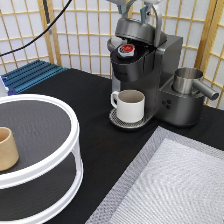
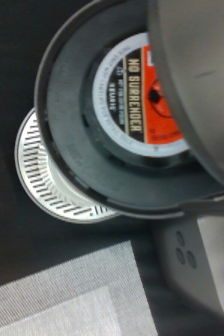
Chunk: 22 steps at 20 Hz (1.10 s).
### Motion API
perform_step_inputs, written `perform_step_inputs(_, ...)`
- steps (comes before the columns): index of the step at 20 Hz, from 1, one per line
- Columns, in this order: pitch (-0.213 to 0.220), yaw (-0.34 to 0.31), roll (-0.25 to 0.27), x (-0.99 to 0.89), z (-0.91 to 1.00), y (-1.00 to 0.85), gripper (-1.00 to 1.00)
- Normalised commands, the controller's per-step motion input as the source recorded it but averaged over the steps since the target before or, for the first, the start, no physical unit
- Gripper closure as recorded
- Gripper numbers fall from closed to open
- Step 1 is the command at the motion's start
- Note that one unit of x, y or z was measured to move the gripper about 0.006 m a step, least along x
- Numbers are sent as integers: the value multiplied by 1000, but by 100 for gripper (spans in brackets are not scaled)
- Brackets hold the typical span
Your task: Make coffee
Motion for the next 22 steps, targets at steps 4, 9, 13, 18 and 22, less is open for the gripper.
perform_step_inputs(4,13,93,-61,1,-327,-321,-100)
perform_step_inputs(9,-7,106,-96,0,-373,-213,-100)
perform_step_inputs(13,-3,116,-48,-86,-151,-346,-100)
perform_step_inputs(18,-51,122,-74,-82,-151,-331,-100)
perform_step_inputs(22,-108,99,-52,-493,391,-324,-100)
